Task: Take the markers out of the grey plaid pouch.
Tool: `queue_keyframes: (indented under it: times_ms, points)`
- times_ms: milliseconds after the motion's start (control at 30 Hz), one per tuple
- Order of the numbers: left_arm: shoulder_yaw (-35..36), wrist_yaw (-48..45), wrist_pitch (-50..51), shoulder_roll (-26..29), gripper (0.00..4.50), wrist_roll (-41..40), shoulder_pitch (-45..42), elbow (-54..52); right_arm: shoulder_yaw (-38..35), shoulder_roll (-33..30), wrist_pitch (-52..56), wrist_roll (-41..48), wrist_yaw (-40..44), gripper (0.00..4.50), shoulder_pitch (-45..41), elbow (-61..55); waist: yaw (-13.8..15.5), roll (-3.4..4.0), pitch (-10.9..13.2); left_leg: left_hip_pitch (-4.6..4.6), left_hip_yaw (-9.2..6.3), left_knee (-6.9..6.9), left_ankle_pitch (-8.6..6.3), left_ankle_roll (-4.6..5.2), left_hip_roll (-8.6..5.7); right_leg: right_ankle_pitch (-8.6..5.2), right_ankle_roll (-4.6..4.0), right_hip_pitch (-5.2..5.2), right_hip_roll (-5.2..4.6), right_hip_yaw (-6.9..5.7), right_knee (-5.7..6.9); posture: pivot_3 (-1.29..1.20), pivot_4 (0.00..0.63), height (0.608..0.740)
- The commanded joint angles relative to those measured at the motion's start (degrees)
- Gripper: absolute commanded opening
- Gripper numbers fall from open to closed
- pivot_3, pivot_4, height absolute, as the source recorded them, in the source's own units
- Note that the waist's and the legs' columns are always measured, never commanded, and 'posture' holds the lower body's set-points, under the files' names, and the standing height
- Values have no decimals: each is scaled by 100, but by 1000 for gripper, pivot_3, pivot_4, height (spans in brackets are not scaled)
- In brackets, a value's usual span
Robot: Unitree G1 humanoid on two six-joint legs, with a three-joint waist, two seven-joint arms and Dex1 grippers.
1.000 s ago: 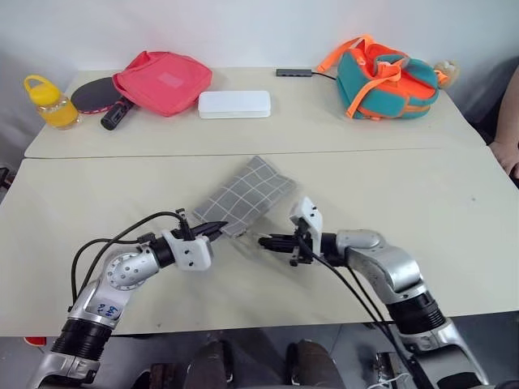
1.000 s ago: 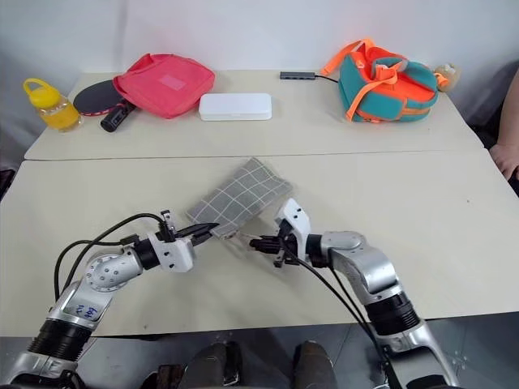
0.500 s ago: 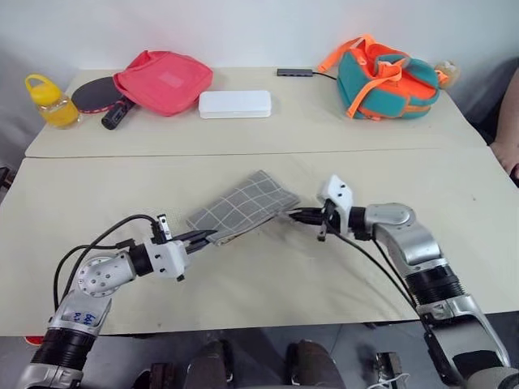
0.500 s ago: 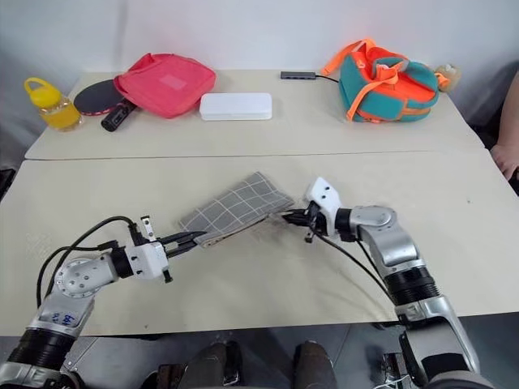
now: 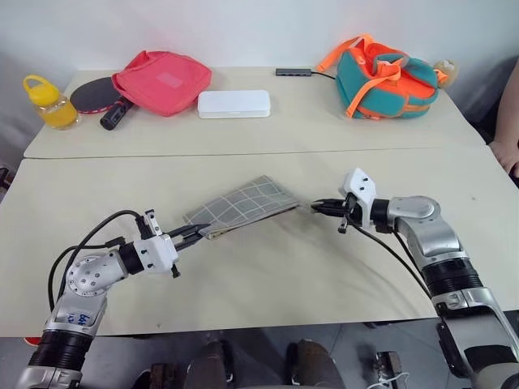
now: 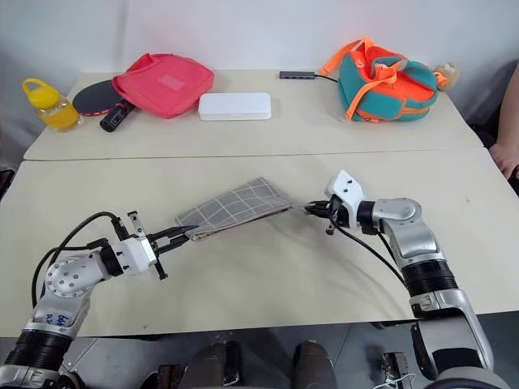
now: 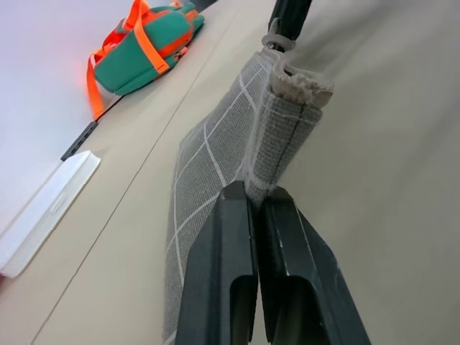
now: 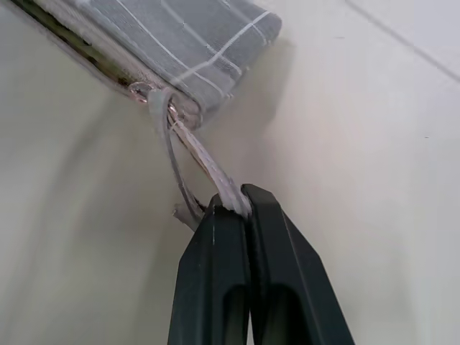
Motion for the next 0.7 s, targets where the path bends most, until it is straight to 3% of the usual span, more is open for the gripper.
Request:
queue_keyframes:
  times_ms: [33,167,400,500,600,700]
  points:
    - [153,-11,113,-92,0,-208,-41,2,-295,-14,315,364,82,434,93,-546,-2,0,0,0,0,0,0,0,0,0,0,0,0,0,0,0,150,740]
    - [93,-72,362,-286,0,-428,-16,-179,-512,-178,442,590,206,1642,105,-1148,5,0,0,0,-1,2,0,0,-1,0,0,0,0,1,0,0,150,740]
    - [230,-216,835,-520,0,-930,-30,-374,-799,-229,1012,1218,225,1642,-366,-2220,0,0,0,1,-4,2,0,0,2,0,0,1,1,1,2,0,150,740]
    - [283,-247,1044,-609,0,-1090,-165,-446,-439,-13,1199,1210,75,1005,-269,-2906,7,0,0,1,-8,0,0,-2,5,0,0,1,4,-1,1,0,150,740]
    - [260,-250,1161,-704,0,-1045,-308,-477,11,111,977,805,-45,30,-148,-3253,21,-1,0,-1,-8,4,-1,-2,3,0,0,3,4,-2,0,0,150,740]
    - [210,-275,1217,-805,0,-982,-392,-494,302,145,609,384,-127,30,-97,-3148,27,-1,0,-2,-7,7,-2,0,-1,0,0,5,2,-1,0,0,150,740]
